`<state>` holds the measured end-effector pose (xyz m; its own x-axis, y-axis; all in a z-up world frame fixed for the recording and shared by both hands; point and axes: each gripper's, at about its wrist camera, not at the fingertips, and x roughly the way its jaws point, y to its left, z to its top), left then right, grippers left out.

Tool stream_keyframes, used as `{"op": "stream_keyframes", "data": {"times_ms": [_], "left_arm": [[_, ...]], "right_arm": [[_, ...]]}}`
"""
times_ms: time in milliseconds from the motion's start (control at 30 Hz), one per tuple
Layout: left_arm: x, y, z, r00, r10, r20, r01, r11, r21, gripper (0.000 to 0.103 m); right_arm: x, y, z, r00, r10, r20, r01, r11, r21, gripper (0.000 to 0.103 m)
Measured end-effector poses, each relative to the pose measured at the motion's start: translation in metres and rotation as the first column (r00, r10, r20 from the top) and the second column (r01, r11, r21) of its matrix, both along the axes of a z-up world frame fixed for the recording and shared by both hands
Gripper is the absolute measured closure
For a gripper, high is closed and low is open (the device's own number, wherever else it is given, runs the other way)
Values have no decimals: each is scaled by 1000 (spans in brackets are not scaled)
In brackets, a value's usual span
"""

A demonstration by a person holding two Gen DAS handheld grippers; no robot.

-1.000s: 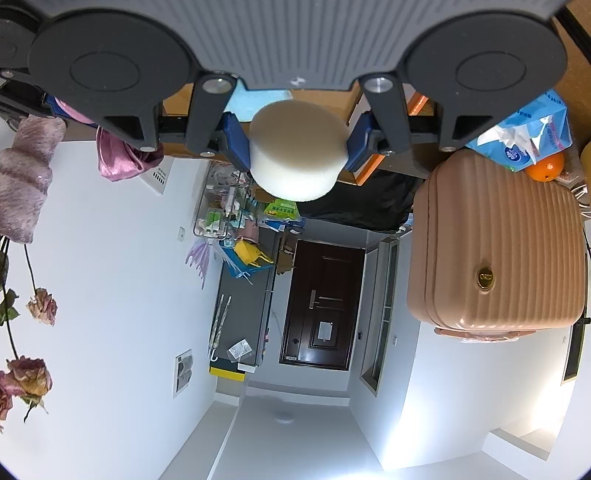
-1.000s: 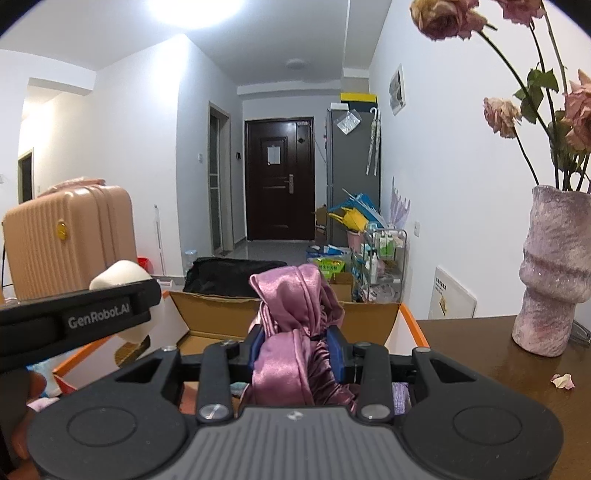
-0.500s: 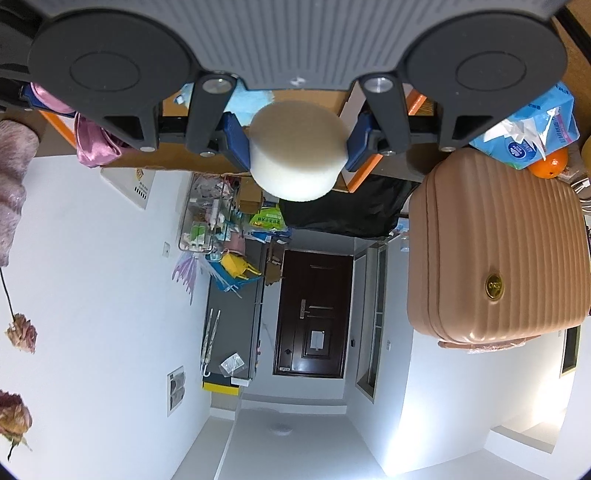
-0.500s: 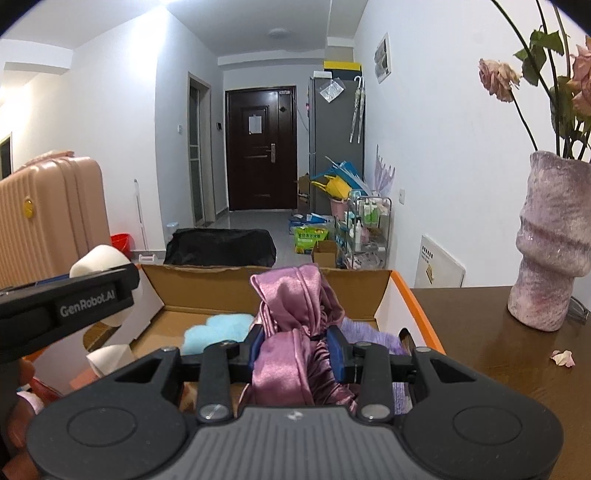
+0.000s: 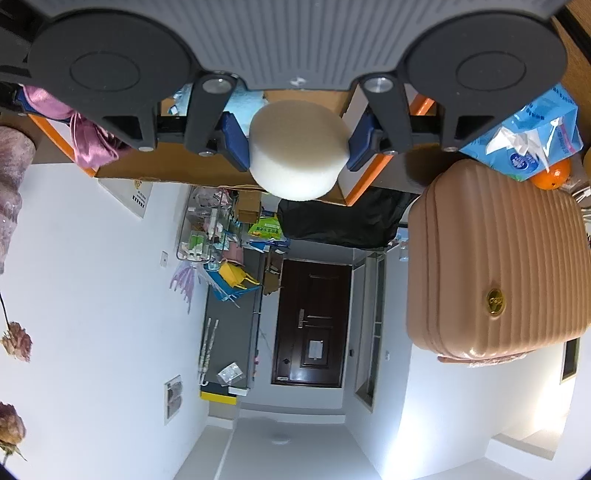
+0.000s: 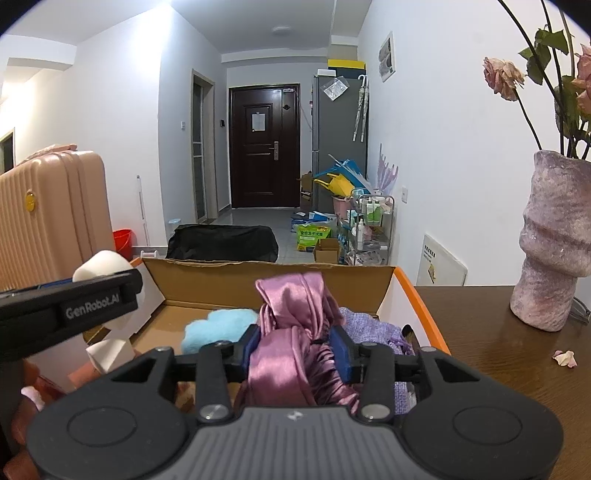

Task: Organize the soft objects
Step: 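Open both grippers to drop the cylinder sponge and pink bow into the box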

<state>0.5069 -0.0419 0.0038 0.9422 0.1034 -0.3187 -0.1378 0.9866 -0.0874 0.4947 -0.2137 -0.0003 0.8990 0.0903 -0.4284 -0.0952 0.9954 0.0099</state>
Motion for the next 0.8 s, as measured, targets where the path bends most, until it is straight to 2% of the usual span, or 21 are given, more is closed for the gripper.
{"op": "stream_keyframes", "data": {"times_ms": [33,100,200,233,267,333,467,800], "left_arm": [[0,1,0,1000,2,1,-2,1000,-5,40],[-1,5,1,1000,4,1,-4,1000,-17,29],[-3,7,2,1000,24,11,-24,1000,-18,15],[-4,7,3,1000,26,14,-26,1000,-18,11],[-5,7,4,999,31,16,-30,999,-20,0],[-8,7,5,998,49,34,-48,999,-21,0],[-11,6,5,997,60,41,-59,998,-10,0],[-15,7,7,997,68,41,-67,997,-25,0]], "right_arm": [[0,0,0,1000,1,-1,-1,1000,-1,58],[-2,0,0,1000,-2,0,2,1000,0,56],[-3,-2,1,1000,-11,2,11,1000,2,38],[-4,-2,1,1000,-20,4,20,1000,0,27],[-3,-4,1,1000,-28,6,28,1000,0,15],[-5,-7,3,999,-38,18,38,999,10,6],[-7,-9,4,998,-49,27,49,999,12,1],[-20,-8,8,998,-40,51,40,999,3,0]]}}
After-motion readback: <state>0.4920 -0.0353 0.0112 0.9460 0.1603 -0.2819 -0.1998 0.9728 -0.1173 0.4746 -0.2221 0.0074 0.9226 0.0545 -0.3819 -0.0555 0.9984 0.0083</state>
